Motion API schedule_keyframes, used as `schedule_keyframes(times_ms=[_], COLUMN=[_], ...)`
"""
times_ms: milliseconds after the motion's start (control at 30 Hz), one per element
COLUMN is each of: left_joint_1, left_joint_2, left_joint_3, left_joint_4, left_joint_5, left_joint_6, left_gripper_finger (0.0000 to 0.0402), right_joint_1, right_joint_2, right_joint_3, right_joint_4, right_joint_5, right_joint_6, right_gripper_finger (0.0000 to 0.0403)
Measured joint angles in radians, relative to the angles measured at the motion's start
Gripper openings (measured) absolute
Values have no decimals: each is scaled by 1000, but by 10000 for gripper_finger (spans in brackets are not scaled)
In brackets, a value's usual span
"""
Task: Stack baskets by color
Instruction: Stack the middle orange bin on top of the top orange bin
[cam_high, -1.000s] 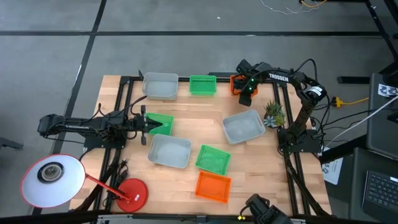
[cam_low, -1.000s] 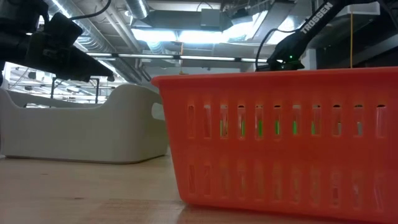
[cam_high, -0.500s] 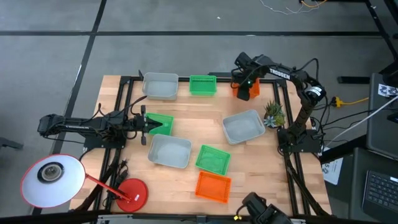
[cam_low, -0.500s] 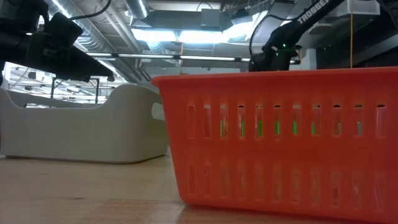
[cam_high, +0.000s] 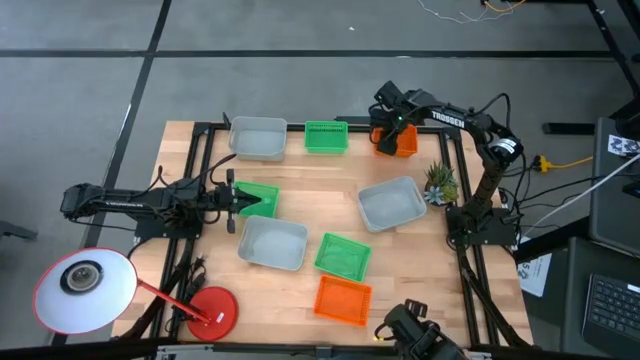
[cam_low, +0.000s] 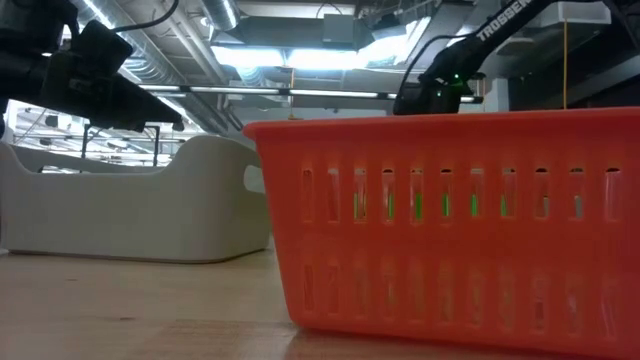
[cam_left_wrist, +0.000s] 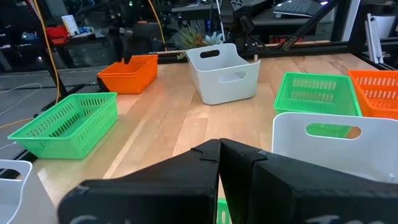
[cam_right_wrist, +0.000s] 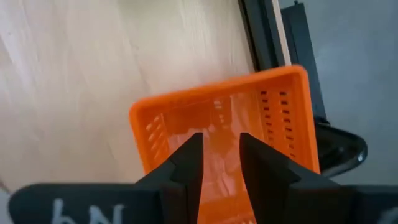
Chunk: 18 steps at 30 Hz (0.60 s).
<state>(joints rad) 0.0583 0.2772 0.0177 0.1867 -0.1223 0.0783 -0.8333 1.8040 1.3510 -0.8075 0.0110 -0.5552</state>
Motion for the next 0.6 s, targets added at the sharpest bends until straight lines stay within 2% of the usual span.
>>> schedule_keyframes(times_ms=[300, 600], left_joint_1=[0, 0], left_joint_2=[0, 0], left_joint_3=[0, 0], left_joint_4=[0, 0], left_joint_5=[0, 0], left_joint_6=[-23, -23], left_gripper_finger=[0, 0], right_joint_1=[0, 5], right_joint_2=[93, 126], right_joint_3=[-2, -2], right_joint_4=[57, 142], right_joint_5=[-3, -11], right_joint_6=[-2, -3], right_gripper_finger=[104, 104])
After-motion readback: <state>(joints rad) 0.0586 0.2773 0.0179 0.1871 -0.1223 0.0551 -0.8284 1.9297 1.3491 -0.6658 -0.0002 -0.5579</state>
